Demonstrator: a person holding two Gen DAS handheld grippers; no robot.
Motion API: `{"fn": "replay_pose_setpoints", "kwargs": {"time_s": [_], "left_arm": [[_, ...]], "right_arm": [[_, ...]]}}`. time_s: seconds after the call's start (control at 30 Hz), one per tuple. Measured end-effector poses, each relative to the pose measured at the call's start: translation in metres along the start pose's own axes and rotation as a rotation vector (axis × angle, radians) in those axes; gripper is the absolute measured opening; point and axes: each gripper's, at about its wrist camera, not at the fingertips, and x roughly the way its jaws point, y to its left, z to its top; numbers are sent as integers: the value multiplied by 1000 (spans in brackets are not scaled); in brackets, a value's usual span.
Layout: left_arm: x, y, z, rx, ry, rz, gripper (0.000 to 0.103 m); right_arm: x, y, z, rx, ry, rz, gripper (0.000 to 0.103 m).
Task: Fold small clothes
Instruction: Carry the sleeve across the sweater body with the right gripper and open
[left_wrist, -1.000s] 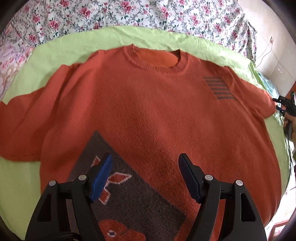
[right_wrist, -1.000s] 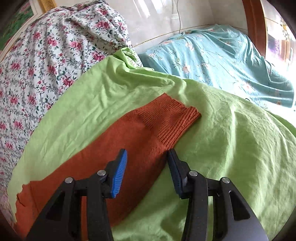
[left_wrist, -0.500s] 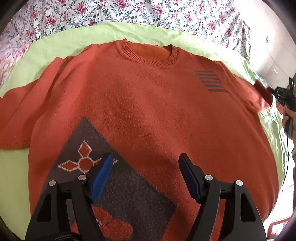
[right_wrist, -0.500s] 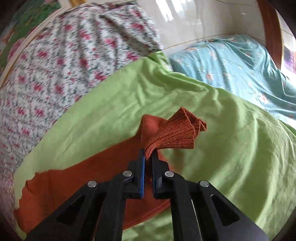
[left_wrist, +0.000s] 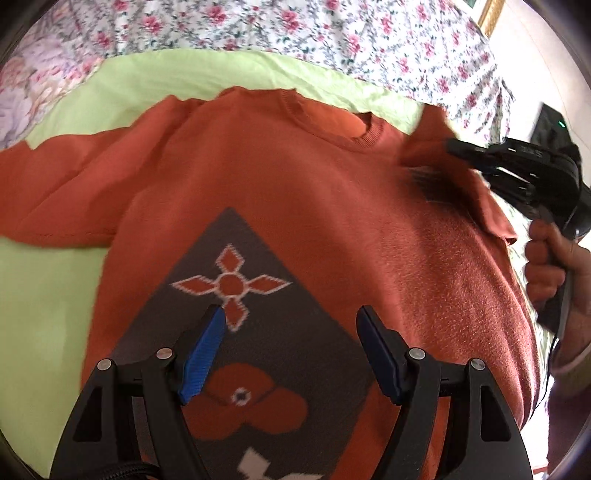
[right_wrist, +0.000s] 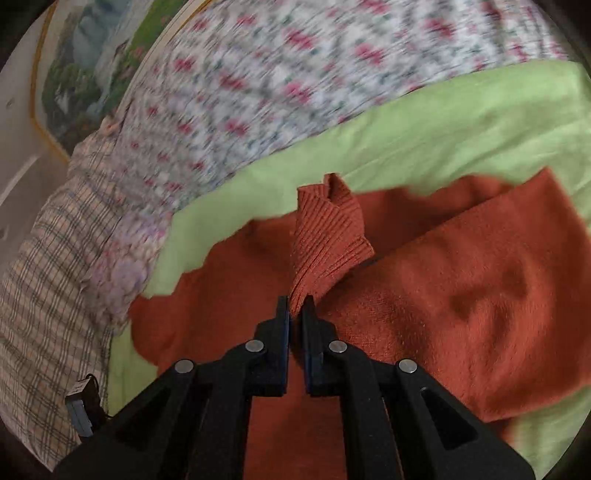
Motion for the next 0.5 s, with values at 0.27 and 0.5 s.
{"fn": "replay_pose_setpoints", "kwargs": {"time_s": [0.27,0.5], "left_arm": [[-7,12,-2,-25,-13,-8,74],[24,13,24,-76,4,-88,74]], "right_arm": [[97,77,-35,-70,165,133,7],[128,80,-54,-3,236,186,15]]}}
